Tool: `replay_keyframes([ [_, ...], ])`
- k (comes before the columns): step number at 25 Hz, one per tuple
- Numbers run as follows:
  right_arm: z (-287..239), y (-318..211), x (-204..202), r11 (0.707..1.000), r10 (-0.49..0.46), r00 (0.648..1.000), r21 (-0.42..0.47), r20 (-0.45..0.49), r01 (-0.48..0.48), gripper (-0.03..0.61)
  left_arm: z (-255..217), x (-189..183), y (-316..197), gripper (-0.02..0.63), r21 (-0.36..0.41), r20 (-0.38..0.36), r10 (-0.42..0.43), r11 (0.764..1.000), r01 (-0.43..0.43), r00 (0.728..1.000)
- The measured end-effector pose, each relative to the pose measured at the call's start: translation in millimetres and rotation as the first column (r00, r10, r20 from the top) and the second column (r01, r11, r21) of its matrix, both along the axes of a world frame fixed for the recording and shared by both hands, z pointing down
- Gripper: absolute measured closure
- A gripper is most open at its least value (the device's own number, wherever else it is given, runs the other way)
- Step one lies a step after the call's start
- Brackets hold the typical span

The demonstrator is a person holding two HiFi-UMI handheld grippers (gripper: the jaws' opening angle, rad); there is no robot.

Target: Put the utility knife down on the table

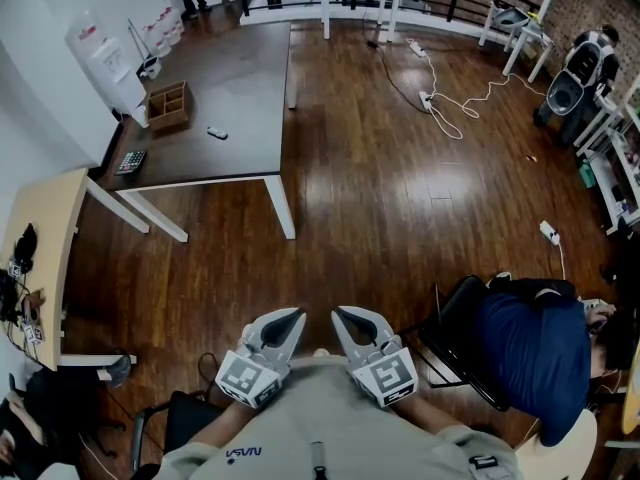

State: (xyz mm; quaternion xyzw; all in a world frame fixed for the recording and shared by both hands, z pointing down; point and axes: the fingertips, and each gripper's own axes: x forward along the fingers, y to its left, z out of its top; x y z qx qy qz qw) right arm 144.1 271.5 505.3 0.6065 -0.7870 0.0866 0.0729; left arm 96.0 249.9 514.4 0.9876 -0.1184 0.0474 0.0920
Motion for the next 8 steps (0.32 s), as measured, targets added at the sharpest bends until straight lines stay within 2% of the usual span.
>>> replay_keyframes([
  [8,-0.1,-0.9,-3.4,1.000,0.000,1.000,-0.001,0.001,0.000,0.580,1.2,-2.6,1.6,0.612,0.006,0.006,-0.001,1.000,0.001,1.000],
])
